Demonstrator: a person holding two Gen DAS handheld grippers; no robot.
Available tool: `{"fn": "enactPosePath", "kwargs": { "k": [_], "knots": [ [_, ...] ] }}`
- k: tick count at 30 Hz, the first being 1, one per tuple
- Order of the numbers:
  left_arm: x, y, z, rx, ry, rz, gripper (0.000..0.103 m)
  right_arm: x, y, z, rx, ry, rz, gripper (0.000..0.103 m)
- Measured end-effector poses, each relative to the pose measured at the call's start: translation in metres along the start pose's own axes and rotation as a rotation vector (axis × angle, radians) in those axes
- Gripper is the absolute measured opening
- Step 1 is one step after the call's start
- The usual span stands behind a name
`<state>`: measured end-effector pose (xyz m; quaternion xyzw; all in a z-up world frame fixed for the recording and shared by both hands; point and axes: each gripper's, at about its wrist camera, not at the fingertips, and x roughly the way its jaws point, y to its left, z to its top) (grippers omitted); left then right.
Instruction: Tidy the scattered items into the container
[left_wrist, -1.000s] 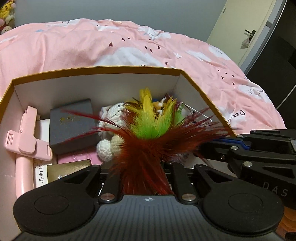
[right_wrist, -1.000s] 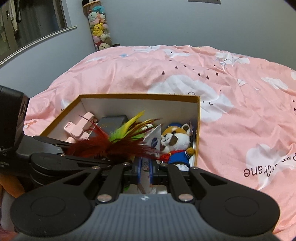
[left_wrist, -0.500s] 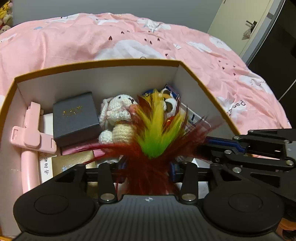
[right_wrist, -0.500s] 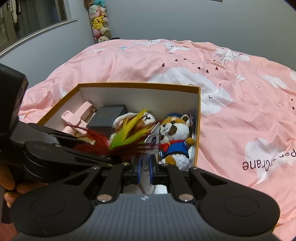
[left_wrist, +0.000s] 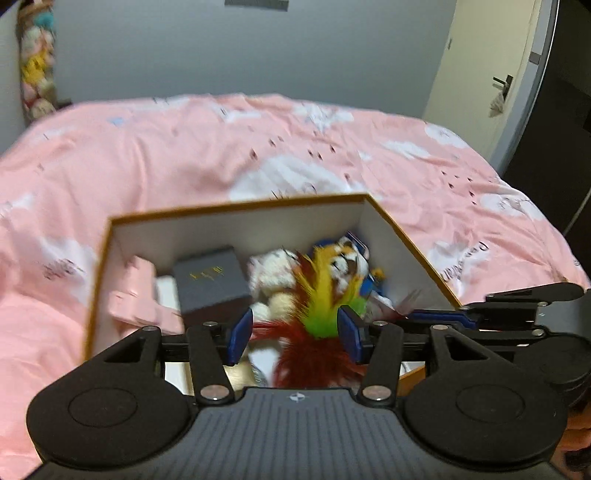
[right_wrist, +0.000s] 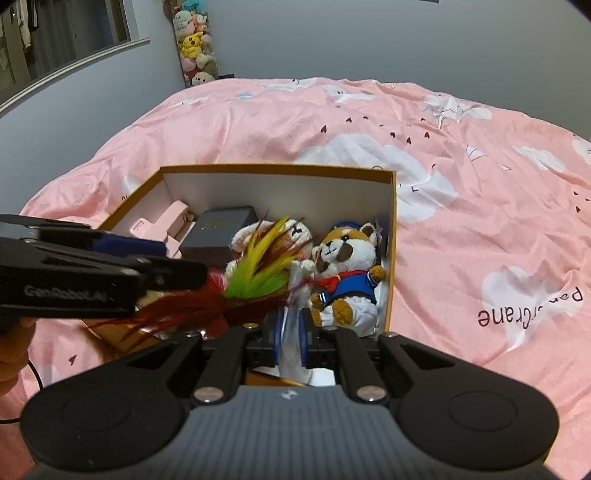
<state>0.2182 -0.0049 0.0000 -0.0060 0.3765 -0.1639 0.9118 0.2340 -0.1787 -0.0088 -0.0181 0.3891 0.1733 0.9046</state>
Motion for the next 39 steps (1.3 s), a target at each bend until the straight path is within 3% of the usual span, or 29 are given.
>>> {"fn": "enactPosePath", "kwargs": {
  "k": [6, 8, 10, 14, 18, 20, 26, 30, 39],
  "knots": [
    [-0.036, 0.004, -0.001, -0.02, -0.085, 0.053, 0.072, -0.029, 0.01, -0.004, 0.011, -0.063, -0.019, 0.025],
    [-0.047, 0.005, -0.001, -0.04, -0.118, 0.071, 0.08, -0.041, 0.016, -0.004, 0.014, -0.097, -0.028, 0.031],
    [-0.056, 0.006, -0.002, -0.053, -0.149, 0.09, 0.087, -0.052, 0.023, -0.004, 0.011, -0.139, -0.045, 0.042],
    [-0.064, 0.01, -0.008, -0.077, -0.182, 0.157, 0.088, -0.07, 0.038, -0.004, 0.014, -0.224, -0.071, 0.056],
    [-0.055, 0.017, -0.018, -0.119, -0.155, 0.195, 0.088, -0.074, 0.053, -0.008, -0.013, -0.306, -0.129, 0.073],
    [-0.048, 0.021, -0.024, -0.136, -0.133, 0.2, 0.088, -0.069, 0.061, -0.012, -0.034, -0.326, -0.167, 0.076],
    [-0.031, 0.027, -0.037, -0.146, -0.079, 0.215, 0.088, -0.045, 0.067, -0.022, -0.061, -0.292, -0.242, 0.081],
    [-0.021, 0.029, -0.041, -0.155, -0.057, 0.207, 0.089, -0.033, 0.062, -0.024, -0.035, -0.267, -0.225, 0.09],
    [-0.004, 0.029, -0.05, -0.129, -0.032, 0.226, 0.089, -0.011, 0.05, -0.034, 0.043, -0.178, -0.191, 0.09]
  ]
}}
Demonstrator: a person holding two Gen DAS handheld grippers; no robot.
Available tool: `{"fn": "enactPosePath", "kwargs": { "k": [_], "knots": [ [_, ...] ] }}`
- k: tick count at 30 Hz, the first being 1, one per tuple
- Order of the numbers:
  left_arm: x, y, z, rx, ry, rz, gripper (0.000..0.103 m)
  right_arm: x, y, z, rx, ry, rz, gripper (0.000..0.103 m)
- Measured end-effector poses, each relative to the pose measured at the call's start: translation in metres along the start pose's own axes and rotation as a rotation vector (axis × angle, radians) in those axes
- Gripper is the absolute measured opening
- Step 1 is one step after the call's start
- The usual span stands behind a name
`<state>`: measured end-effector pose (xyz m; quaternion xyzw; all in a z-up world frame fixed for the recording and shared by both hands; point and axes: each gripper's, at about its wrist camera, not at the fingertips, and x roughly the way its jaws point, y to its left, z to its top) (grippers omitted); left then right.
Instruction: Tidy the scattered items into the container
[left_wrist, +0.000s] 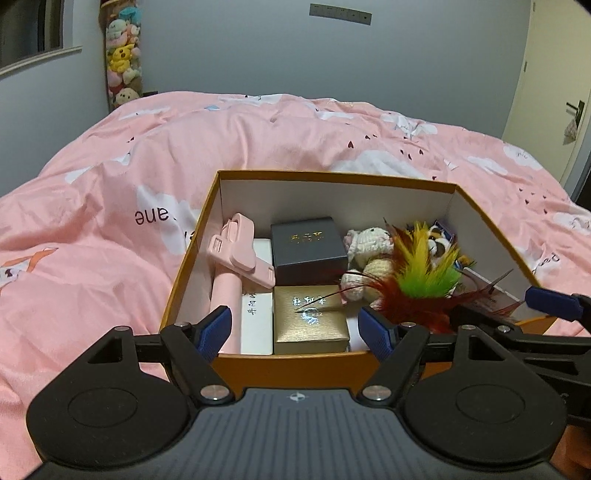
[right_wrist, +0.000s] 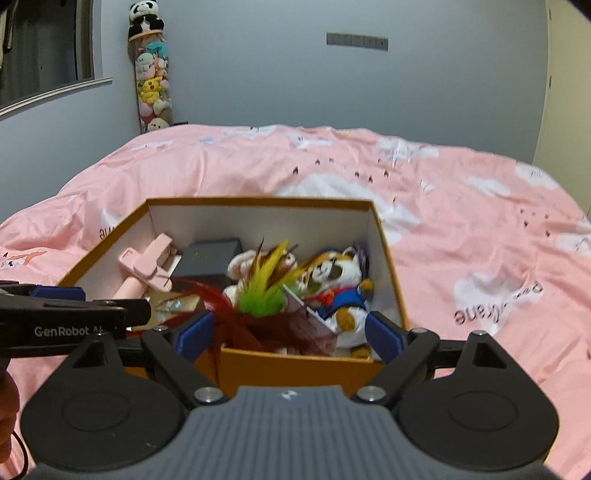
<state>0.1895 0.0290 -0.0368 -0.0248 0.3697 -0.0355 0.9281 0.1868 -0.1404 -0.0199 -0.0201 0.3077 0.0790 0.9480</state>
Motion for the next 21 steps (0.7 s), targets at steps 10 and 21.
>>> {"fn": "enactPosePath", "kwargs": {
  "k": [10, 21],
  "knots": [
    [0.009, -0.001, -0.007, 0.012, -0.008, 0.021, 0.089, 0.013, -0.003, -0.012, 0.019, -0.038, -0.012, 0.098],
    [0.015, 0.0, -0.009, 0.013, -0.001, 0.025, 0.093, 0.018, -0.005, -0.016, 0.025, -0.045, -0.024, 0.102]
  ]
}}
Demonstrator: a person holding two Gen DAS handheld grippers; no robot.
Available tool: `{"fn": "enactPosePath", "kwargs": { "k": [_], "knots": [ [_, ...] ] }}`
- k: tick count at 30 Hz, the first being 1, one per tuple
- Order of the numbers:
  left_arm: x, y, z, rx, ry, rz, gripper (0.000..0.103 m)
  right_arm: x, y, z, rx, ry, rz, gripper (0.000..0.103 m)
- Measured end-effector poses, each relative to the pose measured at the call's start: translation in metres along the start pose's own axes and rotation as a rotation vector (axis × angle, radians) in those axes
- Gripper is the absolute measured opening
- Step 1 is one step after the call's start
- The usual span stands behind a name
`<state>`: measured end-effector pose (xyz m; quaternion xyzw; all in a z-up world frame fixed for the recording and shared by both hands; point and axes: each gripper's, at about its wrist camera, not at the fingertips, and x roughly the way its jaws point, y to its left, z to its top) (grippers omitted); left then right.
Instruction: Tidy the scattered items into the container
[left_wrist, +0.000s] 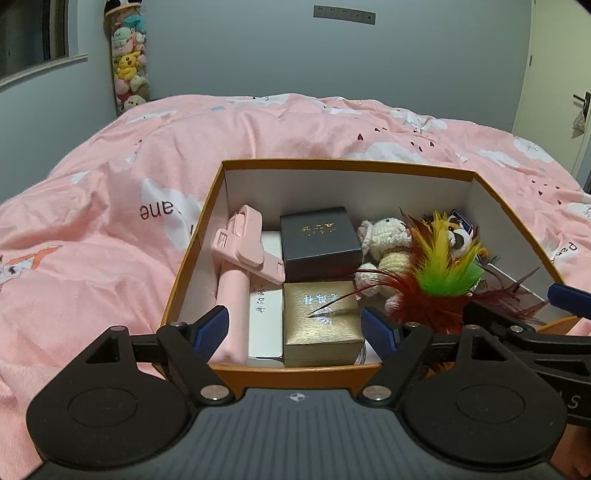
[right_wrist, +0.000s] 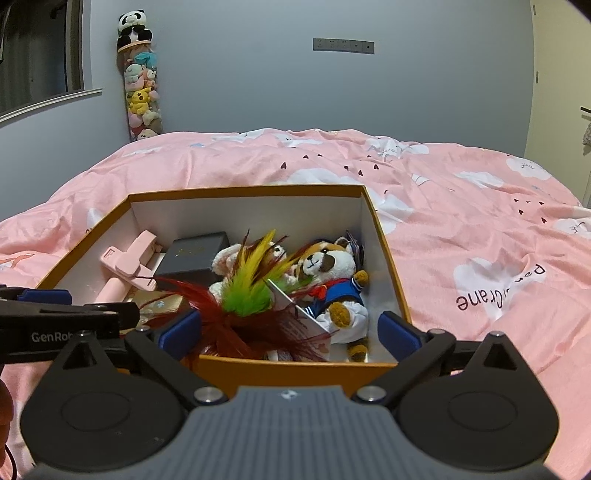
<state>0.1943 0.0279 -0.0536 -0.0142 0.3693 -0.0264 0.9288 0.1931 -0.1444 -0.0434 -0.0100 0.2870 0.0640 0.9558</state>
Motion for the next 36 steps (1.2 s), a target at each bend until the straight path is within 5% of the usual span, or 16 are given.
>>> {"fn": "enactPosePath", "kwargs": {
  "k": [36],
  "knots": [
    [0.0082, 0.001, -0.0021, 0.004, 0.034, 0.025, 0.093, 0.0066, 0.0009, -0.0051, -0.024, -0.023, -0.014, 0.102]
  ]
}}
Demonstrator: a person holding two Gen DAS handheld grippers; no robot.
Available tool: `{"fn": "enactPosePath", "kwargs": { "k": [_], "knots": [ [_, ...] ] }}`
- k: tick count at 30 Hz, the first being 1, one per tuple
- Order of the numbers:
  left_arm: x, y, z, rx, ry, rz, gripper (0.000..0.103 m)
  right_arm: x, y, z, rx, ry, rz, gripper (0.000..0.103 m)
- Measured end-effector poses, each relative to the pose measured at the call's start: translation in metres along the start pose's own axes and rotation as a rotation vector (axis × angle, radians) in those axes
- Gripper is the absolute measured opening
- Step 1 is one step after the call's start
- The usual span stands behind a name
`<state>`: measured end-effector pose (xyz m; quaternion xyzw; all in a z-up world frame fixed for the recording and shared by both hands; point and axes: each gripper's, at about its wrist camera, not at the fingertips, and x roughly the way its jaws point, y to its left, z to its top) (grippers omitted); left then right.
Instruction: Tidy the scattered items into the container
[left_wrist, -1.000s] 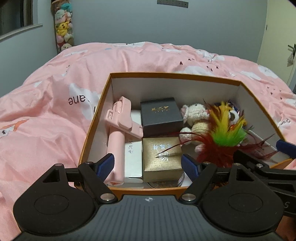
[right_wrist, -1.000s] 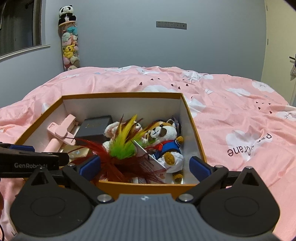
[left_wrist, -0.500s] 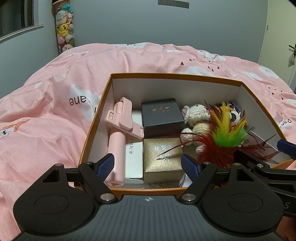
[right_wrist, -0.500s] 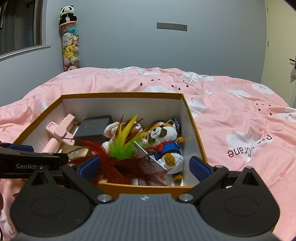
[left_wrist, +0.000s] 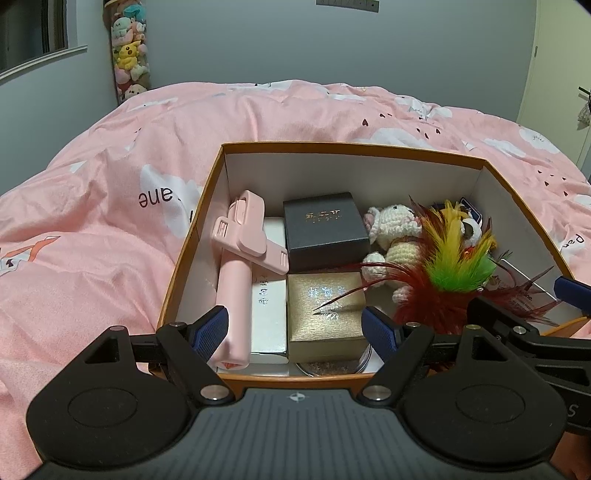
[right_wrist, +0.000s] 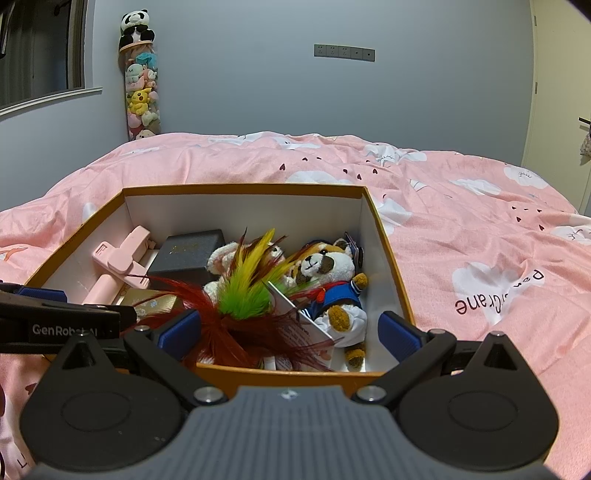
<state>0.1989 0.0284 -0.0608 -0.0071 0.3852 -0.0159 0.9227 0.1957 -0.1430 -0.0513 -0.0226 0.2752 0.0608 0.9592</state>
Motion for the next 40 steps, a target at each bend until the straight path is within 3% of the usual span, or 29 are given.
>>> {"fn": "enactPosePath", "kwargs": {
  "k": [40],
  "knots": [
    [-0.0007, -0.0004, -0.0012, 0.001, 0.002, -0.003, 0.093, 0.0013, -0.0002, -0.0011, -0.008, -0.012, 0.006, 0.102]
  ]
}}
